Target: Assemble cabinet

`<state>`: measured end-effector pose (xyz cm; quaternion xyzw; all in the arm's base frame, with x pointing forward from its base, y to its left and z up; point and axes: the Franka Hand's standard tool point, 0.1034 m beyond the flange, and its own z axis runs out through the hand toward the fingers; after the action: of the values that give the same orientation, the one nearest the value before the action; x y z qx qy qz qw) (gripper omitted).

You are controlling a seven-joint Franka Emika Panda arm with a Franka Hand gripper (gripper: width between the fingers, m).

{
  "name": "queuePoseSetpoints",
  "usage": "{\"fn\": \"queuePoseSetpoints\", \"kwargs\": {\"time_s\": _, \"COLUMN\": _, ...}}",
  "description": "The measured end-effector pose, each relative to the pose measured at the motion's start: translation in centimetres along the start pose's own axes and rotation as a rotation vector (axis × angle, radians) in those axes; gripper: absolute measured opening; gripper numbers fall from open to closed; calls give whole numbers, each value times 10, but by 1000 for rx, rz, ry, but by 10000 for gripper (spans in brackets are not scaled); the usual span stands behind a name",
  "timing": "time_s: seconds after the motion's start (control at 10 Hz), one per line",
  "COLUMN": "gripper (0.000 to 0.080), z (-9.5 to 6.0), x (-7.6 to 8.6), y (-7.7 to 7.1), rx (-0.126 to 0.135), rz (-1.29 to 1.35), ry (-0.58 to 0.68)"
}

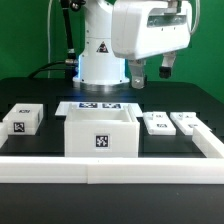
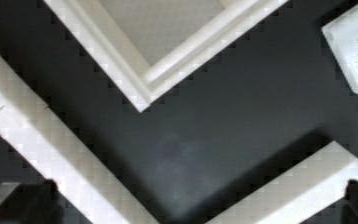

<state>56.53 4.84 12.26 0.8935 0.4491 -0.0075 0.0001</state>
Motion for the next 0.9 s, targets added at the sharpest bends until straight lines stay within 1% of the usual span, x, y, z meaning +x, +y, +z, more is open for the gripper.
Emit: {"fn": "queuePoseSetpoints", "kwargs": {"time_s": 0.9, "gripper": 798, "z": 0, "x": 0, "y": 0, "rx": 0, "rz": 0, "ry": 0}}
